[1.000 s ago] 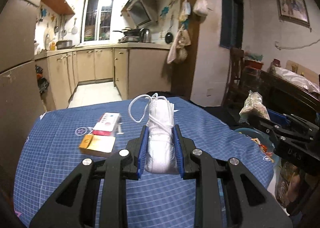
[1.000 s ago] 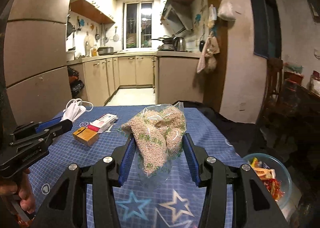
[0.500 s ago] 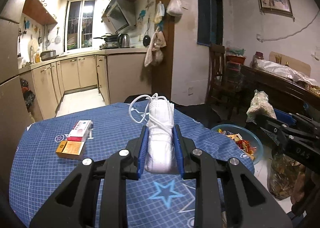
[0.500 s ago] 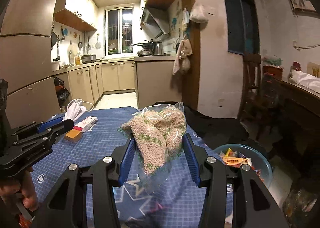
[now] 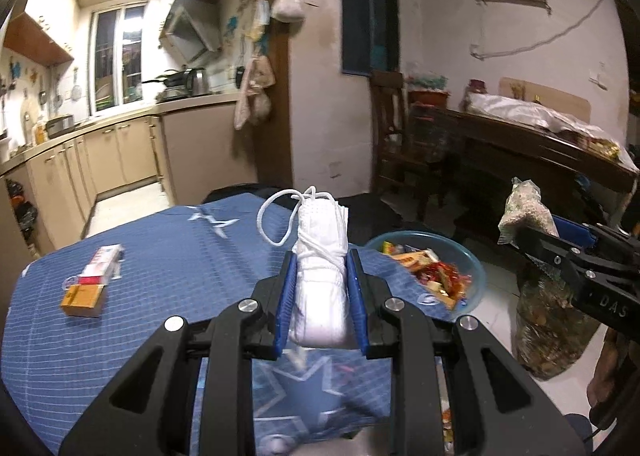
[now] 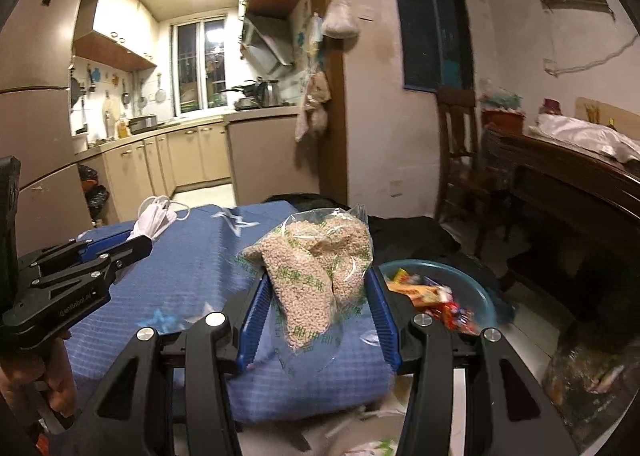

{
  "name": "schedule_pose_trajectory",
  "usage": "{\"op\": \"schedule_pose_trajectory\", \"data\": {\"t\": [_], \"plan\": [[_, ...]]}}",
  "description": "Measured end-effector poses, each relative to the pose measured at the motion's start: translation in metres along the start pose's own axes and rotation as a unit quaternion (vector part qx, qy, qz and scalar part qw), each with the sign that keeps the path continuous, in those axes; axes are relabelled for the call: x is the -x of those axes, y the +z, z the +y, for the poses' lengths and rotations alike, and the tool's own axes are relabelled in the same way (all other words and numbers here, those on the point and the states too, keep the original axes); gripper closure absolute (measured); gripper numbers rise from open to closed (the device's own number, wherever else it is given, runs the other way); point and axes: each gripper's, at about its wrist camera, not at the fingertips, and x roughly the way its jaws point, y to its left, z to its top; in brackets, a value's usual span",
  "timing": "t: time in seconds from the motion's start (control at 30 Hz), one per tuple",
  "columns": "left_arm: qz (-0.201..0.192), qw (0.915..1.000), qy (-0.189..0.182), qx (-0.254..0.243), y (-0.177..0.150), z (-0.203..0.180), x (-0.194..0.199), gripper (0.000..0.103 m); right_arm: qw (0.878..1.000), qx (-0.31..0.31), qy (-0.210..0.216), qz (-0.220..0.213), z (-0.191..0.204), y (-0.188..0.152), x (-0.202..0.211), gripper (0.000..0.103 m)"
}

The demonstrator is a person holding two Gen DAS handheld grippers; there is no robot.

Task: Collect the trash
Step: 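Carry the tissue and seed bag over the white bucket with both tools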

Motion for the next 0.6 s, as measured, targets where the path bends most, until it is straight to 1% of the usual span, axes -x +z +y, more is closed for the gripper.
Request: {"op": "schedule_pose_trajectory", "data": {"t": [0.23, 0.37, 0.5, 0.6], "plan": [[0.016, 0.9985, -0.044, -0.027, -0.012, -0.062, -0.020, 0.079, 0.998, -0.029, -0.042, 0.029, -0.071, -0.038, 0.017, 0.054], [0.031, 0.9965, -0.069, -0.036, -0.023, -0.093, -0.034, 0.079, 0.996, -0.044, -0.064, 0.053, -0.109, -0.059, 0.017, 0.054], [0.058, 0.9931, -0.092, -0.042, -0.041, -0.118, -0.051, 0.079, 0.992, -0.057, -0.075, 0.083, -0.131, -0.075, 0.008, 0.054], [0.082, 0.9900, -0.106, -0.043, -0.053, -0.129, -0.066, 0.079, 0.988, -0.073, -0.077, 0.115, -0.148, -0.094, -0.005, 0.054]]}}
